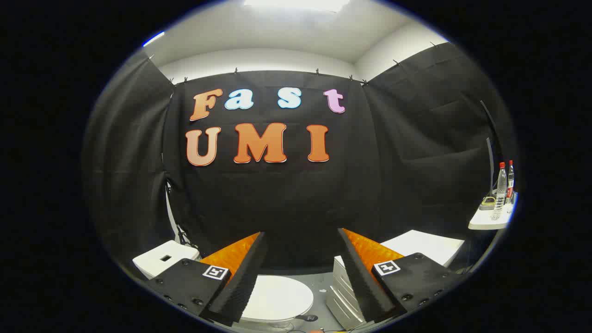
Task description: Open the toilet lid.
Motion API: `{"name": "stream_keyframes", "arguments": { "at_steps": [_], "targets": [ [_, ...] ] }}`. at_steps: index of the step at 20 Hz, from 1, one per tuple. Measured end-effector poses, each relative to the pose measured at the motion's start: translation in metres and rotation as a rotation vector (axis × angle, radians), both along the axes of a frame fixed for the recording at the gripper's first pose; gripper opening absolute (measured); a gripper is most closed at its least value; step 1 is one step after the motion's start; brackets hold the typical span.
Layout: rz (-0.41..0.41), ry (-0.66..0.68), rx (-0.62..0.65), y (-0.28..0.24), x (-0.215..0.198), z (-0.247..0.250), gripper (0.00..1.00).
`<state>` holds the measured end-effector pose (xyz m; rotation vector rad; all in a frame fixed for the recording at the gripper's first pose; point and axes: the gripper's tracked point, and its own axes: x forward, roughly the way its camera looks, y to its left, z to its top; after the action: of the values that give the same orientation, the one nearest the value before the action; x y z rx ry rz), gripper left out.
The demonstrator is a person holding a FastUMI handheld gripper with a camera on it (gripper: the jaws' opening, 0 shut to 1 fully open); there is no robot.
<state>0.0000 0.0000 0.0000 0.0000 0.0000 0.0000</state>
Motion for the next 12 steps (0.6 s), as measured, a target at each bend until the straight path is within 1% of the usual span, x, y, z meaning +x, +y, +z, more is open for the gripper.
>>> {"name": "stream_keyframes", "arguments": {
  "at_steps": [5, 12],
  "targets": [
    [-0.017, 0.013, 0.032, -0.005, -0.001, -0.008, 0.98],
    [-0.029, 0.013, 0.022, -0.006, -0.001, -0.01, 0.98]
  ]
}}
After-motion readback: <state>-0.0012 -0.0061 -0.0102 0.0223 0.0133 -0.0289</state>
